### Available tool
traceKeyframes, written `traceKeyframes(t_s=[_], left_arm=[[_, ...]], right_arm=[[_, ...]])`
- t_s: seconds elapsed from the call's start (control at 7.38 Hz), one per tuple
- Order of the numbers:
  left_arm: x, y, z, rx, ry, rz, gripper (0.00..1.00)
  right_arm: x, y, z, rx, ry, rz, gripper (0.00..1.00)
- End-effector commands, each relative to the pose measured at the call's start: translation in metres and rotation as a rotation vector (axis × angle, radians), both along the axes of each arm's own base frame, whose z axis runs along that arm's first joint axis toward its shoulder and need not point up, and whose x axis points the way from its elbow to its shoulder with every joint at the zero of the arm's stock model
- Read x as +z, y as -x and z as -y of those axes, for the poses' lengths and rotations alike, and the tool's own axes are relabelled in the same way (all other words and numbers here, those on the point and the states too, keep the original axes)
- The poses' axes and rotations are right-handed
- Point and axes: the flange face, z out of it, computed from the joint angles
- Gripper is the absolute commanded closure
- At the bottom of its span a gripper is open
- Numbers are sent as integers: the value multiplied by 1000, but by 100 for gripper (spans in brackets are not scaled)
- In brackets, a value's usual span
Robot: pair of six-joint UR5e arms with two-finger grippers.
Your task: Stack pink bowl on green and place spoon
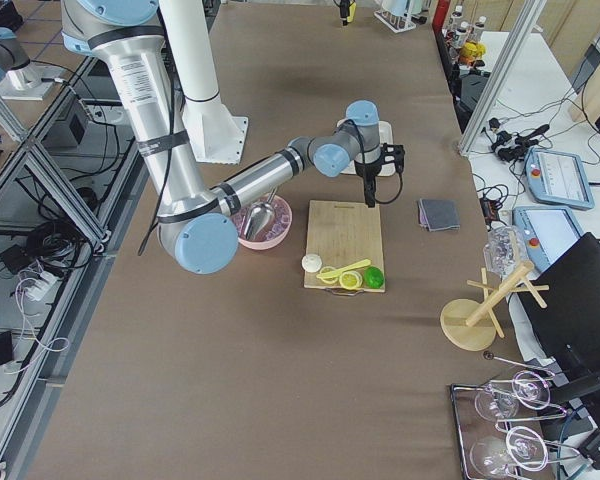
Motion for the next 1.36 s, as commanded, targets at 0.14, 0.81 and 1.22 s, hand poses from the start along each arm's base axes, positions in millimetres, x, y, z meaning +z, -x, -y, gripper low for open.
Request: traceKeyframes(t_s=[0.14,0.81,1.22], left_arm=[[33,69,-16,59,-3,7,2],[40,74,-17,57,46,13,2],[27,72,-12,66,158,1,2]], right_arm=[[116,-151,17,-134,4,31,0],[211,-233,-15,-227,-20,47,0],[209,-234,-13,-219,-20,33,0]])
